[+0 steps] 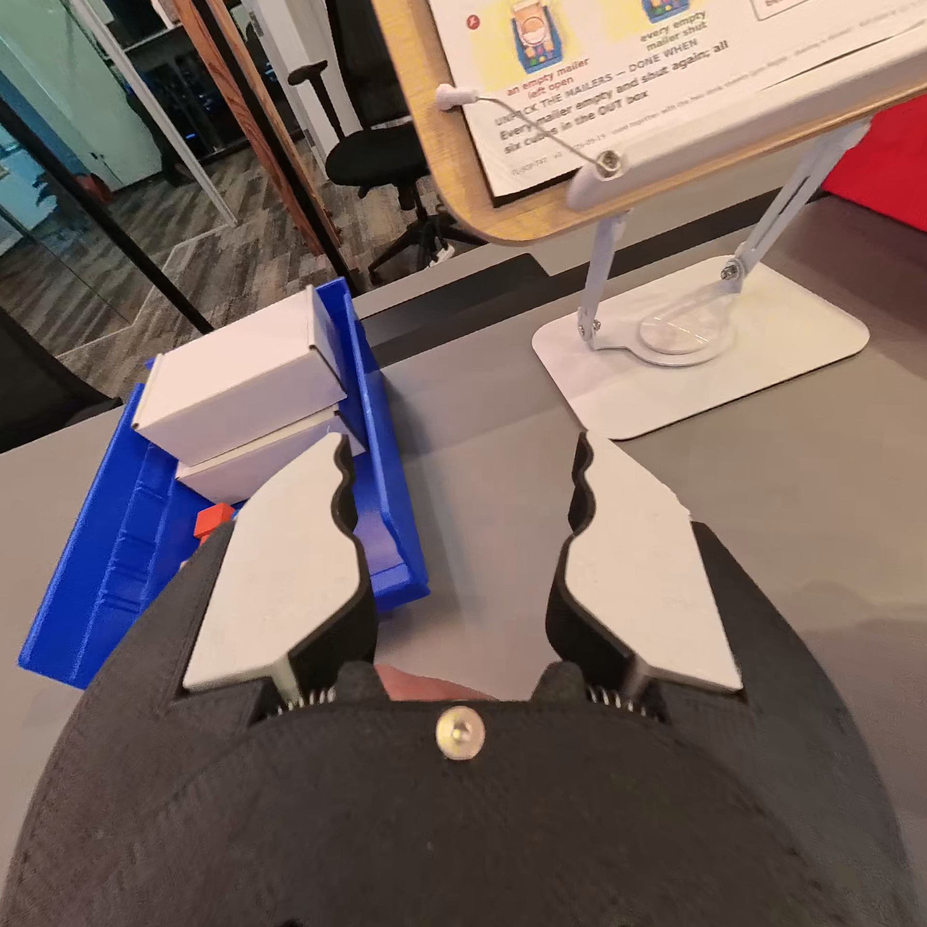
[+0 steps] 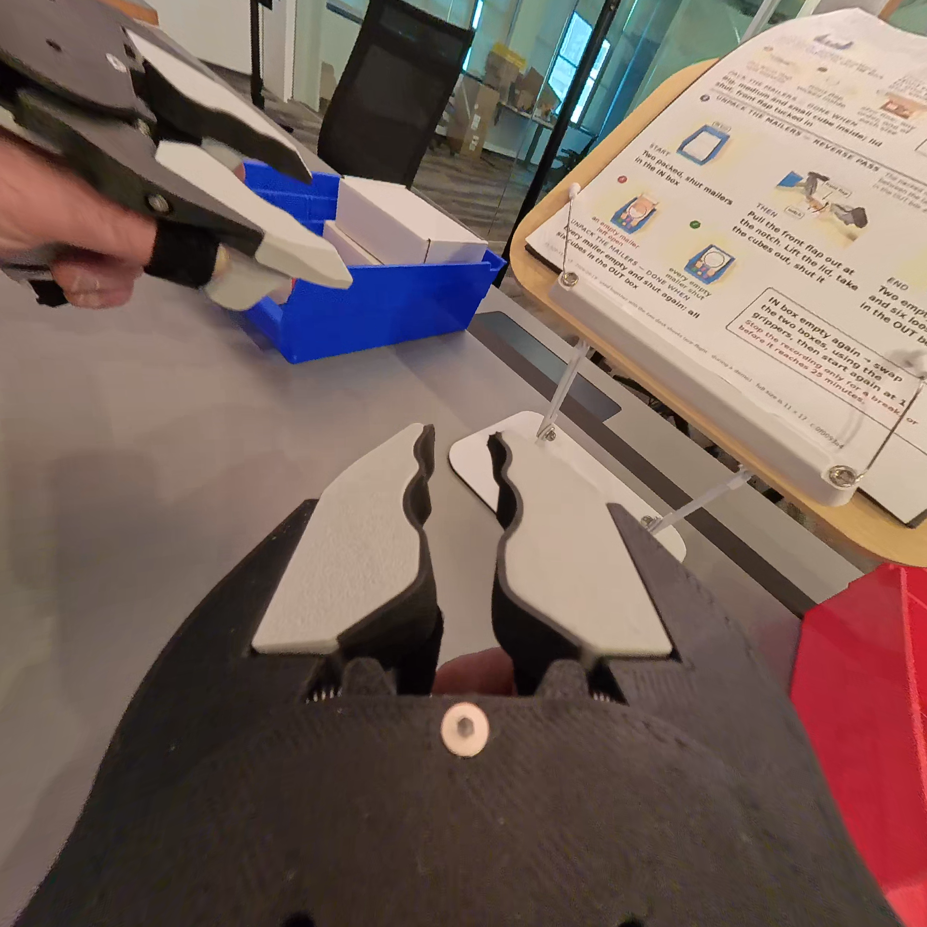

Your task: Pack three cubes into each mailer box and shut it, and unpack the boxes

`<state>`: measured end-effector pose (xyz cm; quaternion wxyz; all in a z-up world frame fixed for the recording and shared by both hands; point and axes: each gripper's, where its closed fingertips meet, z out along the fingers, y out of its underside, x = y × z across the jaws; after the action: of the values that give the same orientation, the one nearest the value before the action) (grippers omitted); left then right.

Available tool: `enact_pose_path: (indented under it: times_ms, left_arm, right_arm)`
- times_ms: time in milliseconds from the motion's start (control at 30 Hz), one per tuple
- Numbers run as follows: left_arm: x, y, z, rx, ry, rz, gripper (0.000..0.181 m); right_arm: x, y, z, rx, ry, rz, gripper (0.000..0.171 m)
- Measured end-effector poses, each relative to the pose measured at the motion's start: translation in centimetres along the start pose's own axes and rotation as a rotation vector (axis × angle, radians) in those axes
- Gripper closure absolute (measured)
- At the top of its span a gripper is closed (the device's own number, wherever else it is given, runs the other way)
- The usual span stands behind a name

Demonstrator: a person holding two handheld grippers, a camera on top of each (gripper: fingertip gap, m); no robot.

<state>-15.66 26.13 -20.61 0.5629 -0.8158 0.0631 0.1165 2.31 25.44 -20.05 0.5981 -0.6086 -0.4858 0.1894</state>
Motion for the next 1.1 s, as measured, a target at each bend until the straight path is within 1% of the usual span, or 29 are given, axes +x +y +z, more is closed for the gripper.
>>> enact_pose_path:
  times_ms: [133, 433, 600, 700, 833, 1000, 1100]
  left_arm:
    - [-0.8, 0.4, 0.5, -0.012, -0.006, 0.002, 0.091]
    - [-1.4, 1.7, 1.5, -0.036, -0.001, -0.007, 0.094]
    - [-0.1, 1.6, 1.7, -0.016, 0.064, 0.025, 0.095]
    - [0.6, 1.6, 1.7, 0.001, 0.074, 0.067, 0.095]
    - [1.0, 1.8, 1.7, 0.002, 0.087, 0.079, 0.095]
    - [0.1, 1.6, 1.5, 0.015, 0.071, 0.066, 0.096]
    - [-0.9, 1.6, 1.5, 0.008, 0.043, 0.051, 0.094]
  right_arm:
    - [0.1, 0.7, 0.2, -0.032, 0.003, -0.012, 0.147]
    - [0.0, 2.5, 1.1, -0.106, -0.01, -0.038, 0.143]
    - [0.2, 3.4, 1.5, -0.138, -0.021, -0.026, 0.141]
    - [0.1, 3.8, 1.5, -0.153, -0.024, -0.042, 0.139]
    - [-0.1, 4.0, 1.6, -0.168, -0.032, -0.045, 0.139]
    - [-0.4, 4.6, 1.9, -0.191, -0.044, -0.049, 0.138]
    - [-0.5, 4.7, 1.9, -0.2, -0.051, -0.042, 0.137]
